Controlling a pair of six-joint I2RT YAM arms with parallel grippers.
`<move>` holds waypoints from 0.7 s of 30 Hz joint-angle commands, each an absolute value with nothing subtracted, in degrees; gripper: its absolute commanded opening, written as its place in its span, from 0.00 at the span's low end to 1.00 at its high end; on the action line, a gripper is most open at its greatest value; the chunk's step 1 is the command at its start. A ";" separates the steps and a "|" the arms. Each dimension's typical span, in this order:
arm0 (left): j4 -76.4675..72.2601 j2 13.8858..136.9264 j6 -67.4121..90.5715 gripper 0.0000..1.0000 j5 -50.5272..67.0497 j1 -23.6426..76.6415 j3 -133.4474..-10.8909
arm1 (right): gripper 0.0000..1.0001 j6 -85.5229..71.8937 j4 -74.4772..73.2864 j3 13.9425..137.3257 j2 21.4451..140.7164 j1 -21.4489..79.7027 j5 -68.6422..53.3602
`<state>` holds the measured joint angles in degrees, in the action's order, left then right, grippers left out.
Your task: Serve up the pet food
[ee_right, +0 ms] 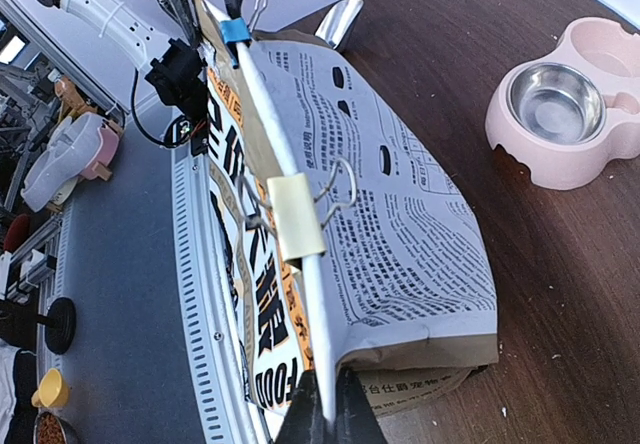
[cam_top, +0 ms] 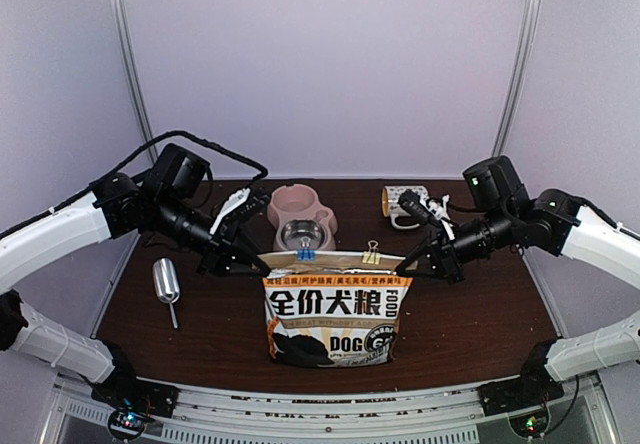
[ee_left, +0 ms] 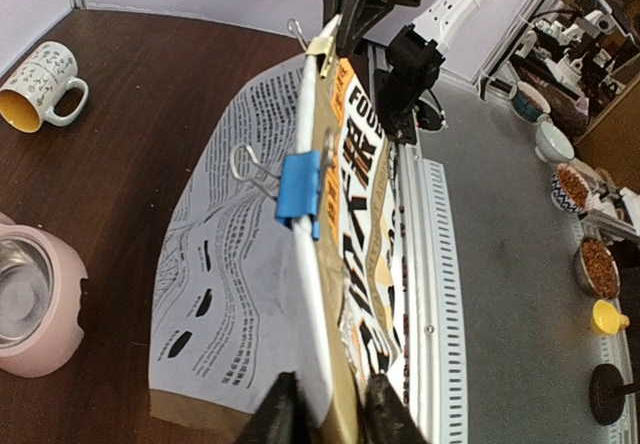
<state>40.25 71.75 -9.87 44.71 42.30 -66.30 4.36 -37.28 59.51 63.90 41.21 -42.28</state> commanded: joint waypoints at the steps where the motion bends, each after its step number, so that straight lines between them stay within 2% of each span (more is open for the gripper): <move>1: 40.37 71.98 -11.25 0.15 44.46 41.92 -67.40 | 0.00 2.89 -36.30 59.69 60.47 40.88 -39.36; 2: 40.36 71.98 -11.33 0.10 44.70 41.92 -67.41 | 0.00 2.33 -36.28 59.95 60.39 40.87 -38.81; 3: 40.38 71.98 -11.40 0.03 45.05 41.93 -67.46 | 0.05 1.72 -36.46 60.35 60.42 40.87 -38.45; 6: 39.83 71.99 -11.24 0.00 45.99 42.03 -67.43 | 0.48 0.25 -37.33 62.69 60.46 41.96 -36.02; 8: 39.00 71.64 -11.06 0.00 46.35 42.16 -67.37 | 0.63 -0.07 -37.93 64.66 60.47 43.89 -33.56; 11: 35.56 69.67 -9.98 0.00 44.36 43.28 -65.67 | 0.69 -0.70 -38.26 68.13 61.24 46.17 -30.26; 14: 33.00 67.54 -9.24 0.00 44.87 44.13 -64.27 | 0.88 -1.83 -39.86 74.64 65.01 47.92 -26.68; 21: 32.95 68.50 -8.39 0.00 44.60 45.18 -64.40 | 0.89 -1.36 -43.49 86.40 74.96 51.89 -24.19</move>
<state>38.20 69.73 -9.34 42.00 43.62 -64.14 -1.13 -40.45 80.86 70.43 49.45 -27.77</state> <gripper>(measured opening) 0.032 0.888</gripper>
